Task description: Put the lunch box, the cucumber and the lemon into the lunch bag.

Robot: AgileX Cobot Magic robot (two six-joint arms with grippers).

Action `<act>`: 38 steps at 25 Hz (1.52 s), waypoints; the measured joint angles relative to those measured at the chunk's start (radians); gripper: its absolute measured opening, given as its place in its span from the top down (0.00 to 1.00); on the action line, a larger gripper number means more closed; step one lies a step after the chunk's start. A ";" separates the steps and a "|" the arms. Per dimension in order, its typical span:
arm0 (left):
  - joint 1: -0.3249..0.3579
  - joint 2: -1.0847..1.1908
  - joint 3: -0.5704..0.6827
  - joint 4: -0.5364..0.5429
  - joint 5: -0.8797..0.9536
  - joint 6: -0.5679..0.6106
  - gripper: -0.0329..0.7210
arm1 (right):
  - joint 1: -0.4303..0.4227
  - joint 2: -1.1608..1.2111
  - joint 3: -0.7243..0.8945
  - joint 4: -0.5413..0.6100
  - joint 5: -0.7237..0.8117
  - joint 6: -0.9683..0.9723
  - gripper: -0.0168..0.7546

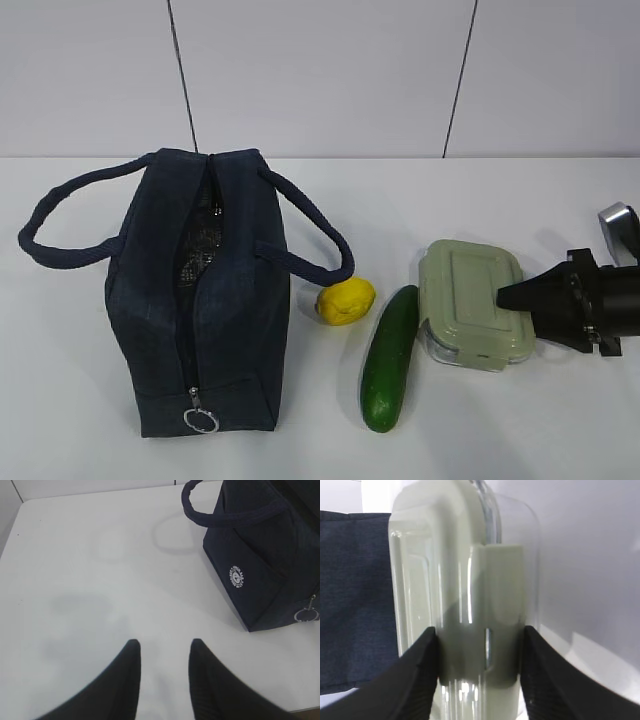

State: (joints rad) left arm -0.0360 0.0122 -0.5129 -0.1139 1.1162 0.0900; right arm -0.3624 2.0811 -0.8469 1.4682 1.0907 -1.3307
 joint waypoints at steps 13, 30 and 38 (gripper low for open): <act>0.000 0.000 0.000 0.000 0.000 0.000 0.65 | 0.000 0.000 -0.019 -0.012 0.002 0.020 0.53; 0.000 0.000 0.000 -0.016 0.000 0.000 0.65 | 0.000 0.000 -0.023 -0.035 0.002 0.083 0.53; 0.000 0.000 0.000 -0.019 0.000 0.000 0.65 | 0.000 0.000 -0.023 -0.021 0.002 0.088 0.53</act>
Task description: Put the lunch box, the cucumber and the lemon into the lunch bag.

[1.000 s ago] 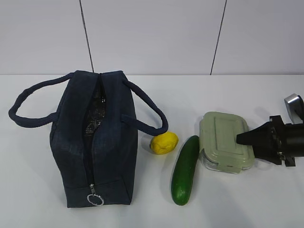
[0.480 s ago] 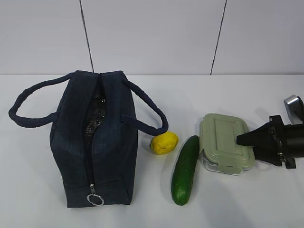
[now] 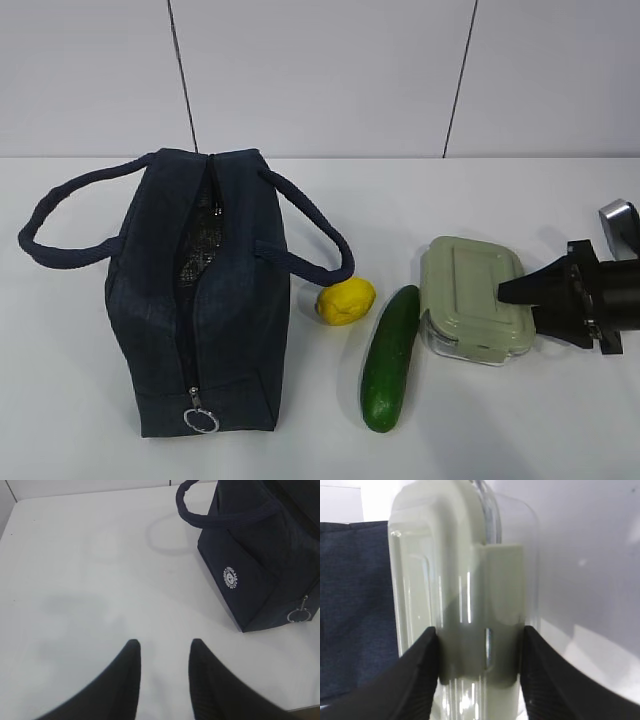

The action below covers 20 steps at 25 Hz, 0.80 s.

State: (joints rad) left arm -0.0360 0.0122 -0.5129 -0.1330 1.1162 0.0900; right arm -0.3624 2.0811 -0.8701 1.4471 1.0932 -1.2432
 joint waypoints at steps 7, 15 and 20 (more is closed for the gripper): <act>0.000 0.000 0.000 -0.010 0.000 -0.006 0.65 | 0.000 0.000 0.000 -0.010 0.000 0.007 0.53; 0.000 0.035 0.000 -0.024 0.000 -0.006 0.64 | 0.000 -0.071 0.000 -0.048 0.000 0.017 0.53; 0.000 0.071 0.000 -0.055 -0.017 -0.006 0.64 | 0.000 -0.125 0.000 -0.069 0.002 0.054 0.53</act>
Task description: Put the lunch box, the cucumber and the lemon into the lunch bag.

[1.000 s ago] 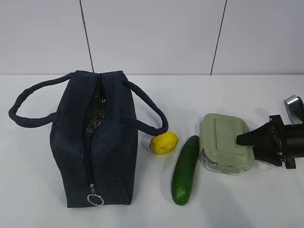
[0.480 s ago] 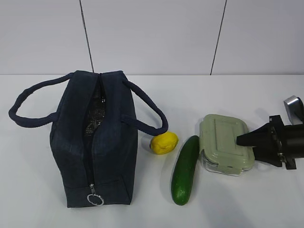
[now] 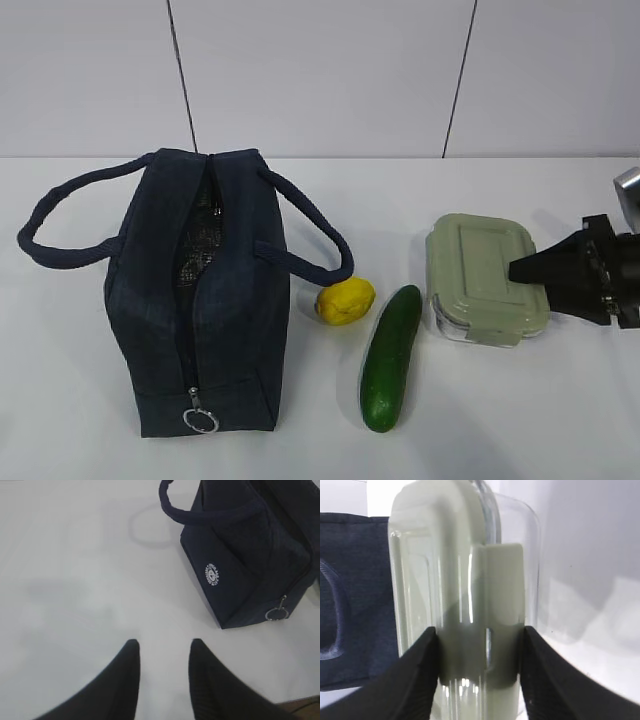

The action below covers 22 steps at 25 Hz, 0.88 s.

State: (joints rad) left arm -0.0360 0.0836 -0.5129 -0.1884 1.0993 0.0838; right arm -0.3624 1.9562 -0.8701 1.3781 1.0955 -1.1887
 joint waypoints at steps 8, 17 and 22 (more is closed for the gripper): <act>0.000 0.114 0.000 -0.056 -0.034 0.000 0.64 | 0.000 -0.118 0.000 -0.023 0.019 0.073 0.53; 0.000 0.280 -0.006 -0.173 -0.150 0.000 0.64 | 0.056 -0.234 0.002 -0.030 0.025 0.152 0.53; 0.000 0.379 -0.006 -0.268 -0.197 0.029 0.64 | 0.097 -0.296 0.002 0.005 0.029 0.183 0.53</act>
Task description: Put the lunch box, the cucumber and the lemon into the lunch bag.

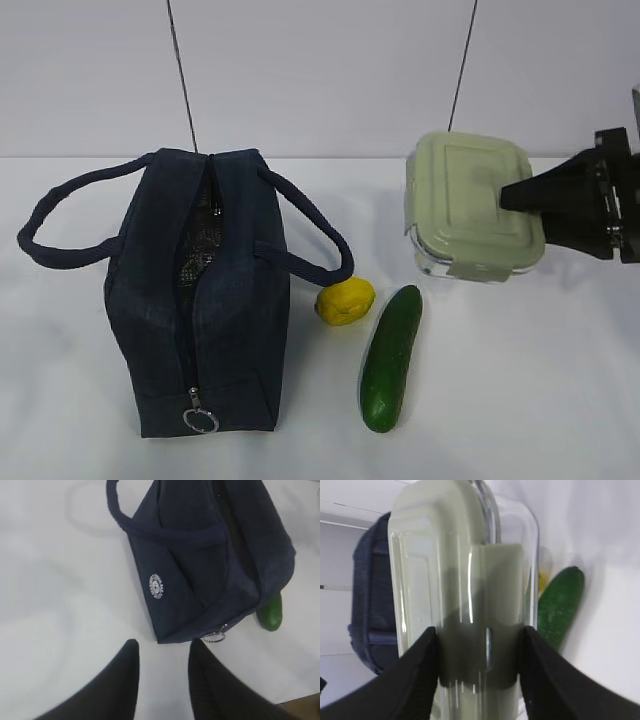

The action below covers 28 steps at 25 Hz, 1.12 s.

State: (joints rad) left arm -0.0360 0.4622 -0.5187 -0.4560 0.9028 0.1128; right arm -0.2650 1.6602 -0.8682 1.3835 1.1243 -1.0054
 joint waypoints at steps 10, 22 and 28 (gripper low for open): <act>0.000 0.275 -0.090 -0.176 -0.065 0.181 0.50 | 0.169 -0.036 -0.054 0.110 0.006 0.026 0.53; 0.000 0.714 -0.358 -0.359 0.038 0.367 0.48 | 0.307 -0.036 -0.160 0.157 0.014 0.036 0.53; -0.046 0.888 -0.426 -0.400 0.045 0.435 0.48 | 0.369 -0.036 -0.179 0.183 0.019 0.038 0.53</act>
State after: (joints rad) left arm -0.0816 1.3500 -0.9448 -0.8561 0.9481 0.5479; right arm 0.1044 1.6237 -1.0470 1.5664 1.1429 -0.9674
